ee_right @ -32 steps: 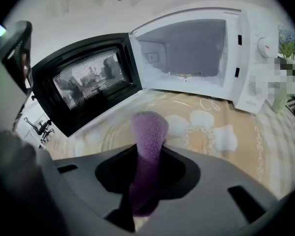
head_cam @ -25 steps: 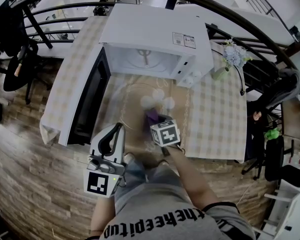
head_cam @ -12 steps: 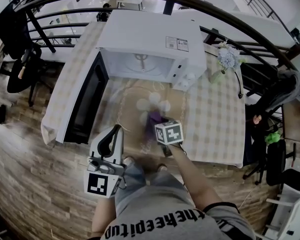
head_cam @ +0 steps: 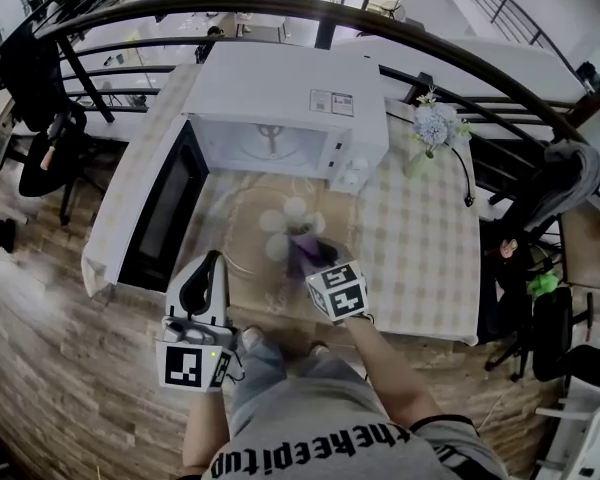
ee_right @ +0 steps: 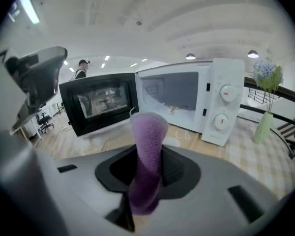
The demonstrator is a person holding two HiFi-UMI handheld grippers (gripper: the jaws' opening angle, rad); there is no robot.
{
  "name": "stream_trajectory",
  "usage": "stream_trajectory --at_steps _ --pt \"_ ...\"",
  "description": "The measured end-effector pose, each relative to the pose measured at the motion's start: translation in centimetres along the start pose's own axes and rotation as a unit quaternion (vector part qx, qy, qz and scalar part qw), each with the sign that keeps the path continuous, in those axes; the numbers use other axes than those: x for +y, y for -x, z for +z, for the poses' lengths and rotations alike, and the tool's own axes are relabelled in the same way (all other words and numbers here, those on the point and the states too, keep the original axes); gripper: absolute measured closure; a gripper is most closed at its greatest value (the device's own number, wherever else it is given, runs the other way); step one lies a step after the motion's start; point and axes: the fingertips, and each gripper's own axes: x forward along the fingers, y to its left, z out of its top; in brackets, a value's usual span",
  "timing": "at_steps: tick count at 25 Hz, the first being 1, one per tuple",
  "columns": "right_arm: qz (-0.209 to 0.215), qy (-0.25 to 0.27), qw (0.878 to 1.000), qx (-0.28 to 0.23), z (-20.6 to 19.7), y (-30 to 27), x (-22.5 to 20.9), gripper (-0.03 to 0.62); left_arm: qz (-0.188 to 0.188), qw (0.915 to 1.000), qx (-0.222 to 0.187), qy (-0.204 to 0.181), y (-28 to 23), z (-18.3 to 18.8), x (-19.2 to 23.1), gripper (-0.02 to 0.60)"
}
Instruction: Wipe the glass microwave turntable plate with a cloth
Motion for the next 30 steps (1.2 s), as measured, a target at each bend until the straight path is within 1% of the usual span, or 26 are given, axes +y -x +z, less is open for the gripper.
stream_trajectory --at_steps 5,13,20,30 --pt "-0.01 -0.003 0.999 -0.048 2.1 3.2 -1.3 0.482 0.013 0.9999 0.001 -0.007 -0.1 0.4 -1.0 0.568" --pt "-0.017 0.0 0.993 -0.116 4.9 8.9 -2.9 0.479 0.021 0.9996 -0.003 -0.016 -0.1 1.1 -3.5 0.568" --pt "-0.025 0.017 0.985 -0.167 7.1 13.8 -3.9 0.479 0.031 0.9992 -0.008 -0.023 0.1 1.9 -5.7 0.568" --pt "-0.033 0.039 0.97 -0.237 9.2 20.6 -4.7 0.479 0.044 0.9986 -0.013 -0.026 0.7 2.7 -8.6 0.568"
